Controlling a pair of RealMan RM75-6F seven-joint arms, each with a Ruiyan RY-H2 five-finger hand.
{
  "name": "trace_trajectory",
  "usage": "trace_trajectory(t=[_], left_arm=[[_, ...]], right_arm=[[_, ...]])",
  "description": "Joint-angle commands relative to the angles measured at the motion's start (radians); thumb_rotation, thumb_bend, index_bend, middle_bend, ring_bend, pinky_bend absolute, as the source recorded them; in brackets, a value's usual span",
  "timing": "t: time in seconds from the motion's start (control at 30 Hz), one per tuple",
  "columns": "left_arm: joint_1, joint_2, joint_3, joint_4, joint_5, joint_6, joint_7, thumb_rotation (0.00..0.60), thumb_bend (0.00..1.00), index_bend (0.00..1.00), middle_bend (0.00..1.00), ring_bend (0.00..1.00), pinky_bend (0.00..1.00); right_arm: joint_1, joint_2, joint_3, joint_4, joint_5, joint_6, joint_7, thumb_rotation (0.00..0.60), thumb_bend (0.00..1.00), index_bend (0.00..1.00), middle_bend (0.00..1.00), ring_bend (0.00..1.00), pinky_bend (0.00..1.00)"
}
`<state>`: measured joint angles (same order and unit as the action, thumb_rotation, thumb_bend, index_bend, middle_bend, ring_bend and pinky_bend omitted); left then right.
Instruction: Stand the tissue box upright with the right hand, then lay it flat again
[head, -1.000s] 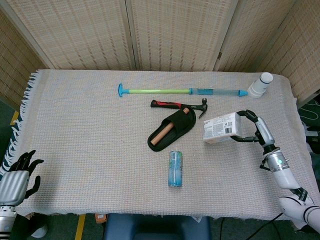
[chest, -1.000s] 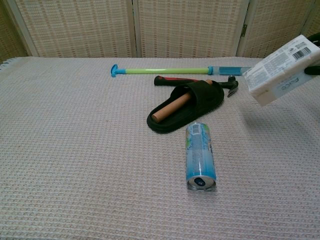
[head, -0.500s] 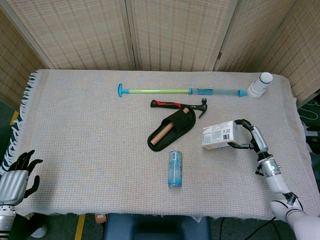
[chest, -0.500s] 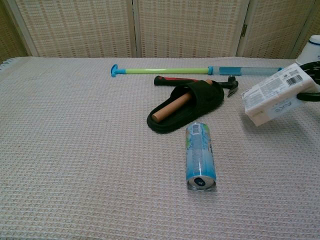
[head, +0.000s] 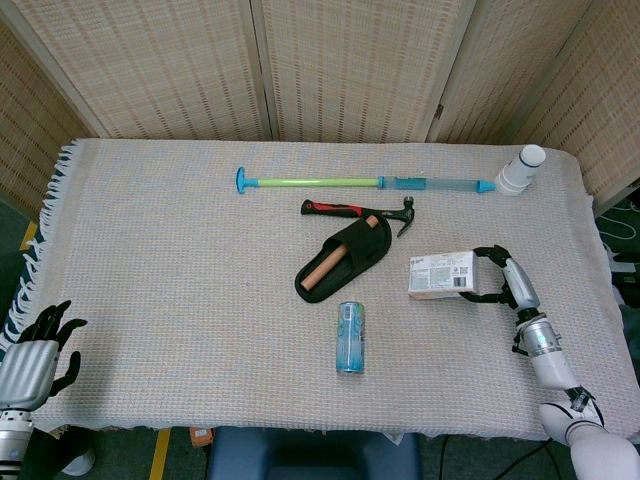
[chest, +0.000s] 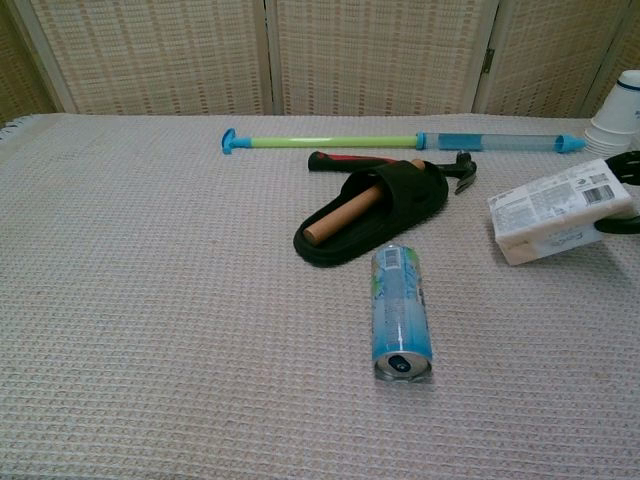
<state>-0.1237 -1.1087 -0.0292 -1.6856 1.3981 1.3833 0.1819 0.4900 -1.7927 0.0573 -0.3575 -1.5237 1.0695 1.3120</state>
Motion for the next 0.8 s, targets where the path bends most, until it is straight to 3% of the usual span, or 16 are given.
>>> trace_trajectory(t=[0.03,0.23,0.53,0.8], left_arm=[[0.000,0.000,0.000,0.000,0.001,0.001,0.001,0.600,0.53,0.25,0.00,0.00,0.19],[0.001,-0.001,0.002,-0.003,0.006,0.005,0.005,0.600,0.53,0.25,0.00,0.00,0.19],[-0.001,-0.002,0.004,-0.005,0.002,-0.002,0.015,0.600,0.53,0.25,0.00,0.00,0.19],[-0.003,-0.003,0.003,-0.005,-0.003,-0.006,0.019,0.600,0.53,0.25,0.00,0.00,0.19]], right_arm=[[0.001,0.028,-0.006,-0.033,0.002,-0.018,-0.027,0.600,0.07,0.42,0.39,0.40,0.02],[0.000,0.075,-0.017,-0.094,-0.001,-0.033,-0.072,0.600,0.08,0.34,0.38,0.33,0.00],[0.002,0.157,-0.036,-0.204,0.008,-0.113,-0.154,0.600,0.08,0.13,0.22,0.17,0.00],[0.002,0.188,-0.015,-0.267,0.043,-0.142,-0.244,0.600,0.08,0.11,0.19,0.16,0.00]])
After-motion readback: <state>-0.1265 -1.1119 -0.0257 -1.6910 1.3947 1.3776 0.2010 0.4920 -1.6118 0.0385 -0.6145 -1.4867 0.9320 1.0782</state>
